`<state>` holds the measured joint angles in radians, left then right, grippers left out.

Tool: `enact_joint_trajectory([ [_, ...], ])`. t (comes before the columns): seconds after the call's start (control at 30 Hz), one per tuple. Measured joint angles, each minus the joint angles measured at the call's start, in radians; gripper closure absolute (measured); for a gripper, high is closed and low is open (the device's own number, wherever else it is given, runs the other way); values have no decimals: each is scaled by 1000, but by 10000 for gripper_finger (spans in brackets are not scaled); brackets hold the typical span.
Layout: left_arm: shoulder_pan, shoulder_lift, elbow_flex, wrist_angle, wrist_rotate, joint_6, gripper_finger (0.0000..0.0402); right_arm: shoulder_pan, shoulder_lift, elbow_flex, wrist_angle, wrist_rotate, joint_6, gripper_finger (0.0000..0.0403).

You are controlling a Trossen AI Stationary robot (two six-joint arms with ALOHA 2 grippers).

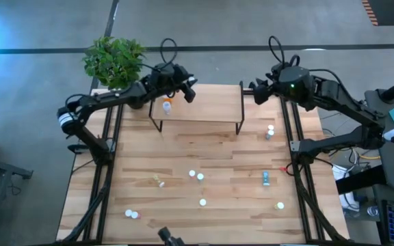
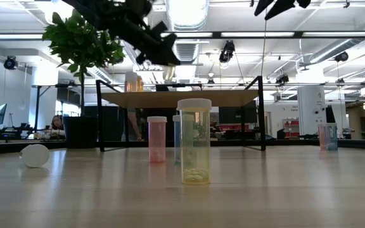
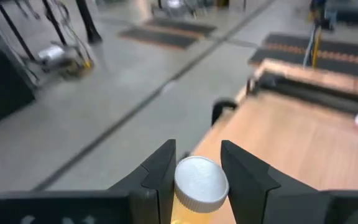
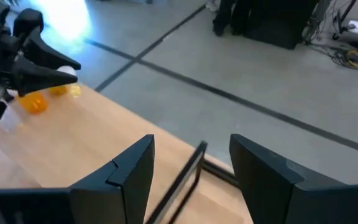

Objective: Pick and place medicine bottles onto shelf by color
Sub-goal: Put the yellow pill bottle on the shelf

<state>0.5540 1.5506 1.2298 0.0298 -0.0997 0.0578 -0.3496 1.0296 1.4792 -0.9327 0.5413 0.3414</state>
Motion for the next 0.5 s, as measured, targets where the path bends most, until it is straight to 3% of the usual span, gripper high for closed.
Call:
enact_joint_trajectory([
  [0.27, 0, 20, -15, -23, -12, -78, 306, 0, -1, -2, -90, 0, 0, 202],
  [0.5, 1, -9, -117, 16, -42, -78, 306, 0, -5, -3, -113, 0, 0, 202],
])
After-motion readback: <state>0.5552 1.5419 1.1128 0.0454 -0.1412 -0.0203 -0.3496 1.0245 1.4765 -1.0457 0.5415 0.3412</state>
